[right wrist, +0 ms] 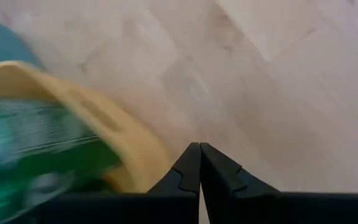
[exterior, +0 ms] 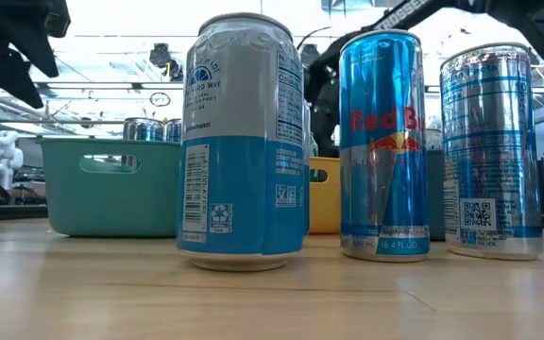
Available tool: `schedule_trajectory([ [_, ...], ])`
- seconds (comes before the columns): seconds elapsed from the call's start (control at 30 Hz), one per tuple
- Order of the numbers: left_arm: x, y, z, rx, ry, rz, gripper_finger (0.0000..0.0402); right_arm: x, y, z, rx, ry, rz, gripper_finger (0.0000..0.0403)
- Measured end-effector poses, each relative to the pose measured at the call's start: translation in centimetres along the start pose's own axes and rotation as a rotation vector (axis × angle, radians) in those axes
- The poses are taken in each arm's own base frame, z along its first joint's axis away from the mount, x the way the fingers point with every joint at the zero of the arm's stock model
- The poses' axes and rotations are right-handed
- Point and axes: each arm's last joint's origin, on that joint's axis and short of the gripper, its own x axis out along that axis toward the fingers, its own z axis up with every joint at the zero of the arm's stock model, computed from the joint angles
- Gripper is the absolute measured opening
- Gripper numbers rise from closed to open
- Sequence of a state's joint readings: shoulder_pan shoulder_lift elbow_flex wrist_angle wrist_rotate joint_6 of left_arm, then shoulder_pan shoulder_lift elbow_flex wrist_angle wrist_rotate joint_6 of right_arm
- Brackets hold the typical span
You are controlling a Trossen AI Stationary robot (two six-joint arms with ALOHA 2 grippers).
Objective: Sort soda cans
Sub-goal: Adjust the yellow bin
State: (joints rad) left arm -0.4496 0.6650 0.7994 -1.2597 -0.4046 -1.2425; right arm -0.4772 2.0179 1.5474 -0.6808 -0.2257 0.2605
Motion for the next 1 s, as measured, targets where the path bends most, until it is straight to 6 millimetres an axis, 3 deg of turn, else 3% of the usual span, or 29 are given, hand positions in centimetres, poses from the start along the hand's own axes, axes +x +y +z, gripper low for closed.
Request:
schedule_trajectory([
  [0.13, 0.0, -0.2, 0.1, -0.01, -0.007, -0.016, 0.0396, 0.9, -1.0, -0.1, -0.015, 0.045, 0.055, 0.0],
  [0.63, 0.1, -0.5, 0.2, -0.052, -0.046, -0.024, 0.0396, 1.2, 0.2, -2.3, -0.186, 0.249, 0.192, 0.0],
  [0.83, 0.3, -0.7, 0.2, -0.047, -0.047, -0.011, 0.0396, 1.3, -0.6, -0.9, -0.162, 0.112, 0.024, 0.0],
  [1.0, 0.3, -0.8, 0.2, -0.07, -0.046, -0.007, 0.0396, 1.3, 0.5, 0.3, -0.216, -0.013, 0.181, 0.0],
])
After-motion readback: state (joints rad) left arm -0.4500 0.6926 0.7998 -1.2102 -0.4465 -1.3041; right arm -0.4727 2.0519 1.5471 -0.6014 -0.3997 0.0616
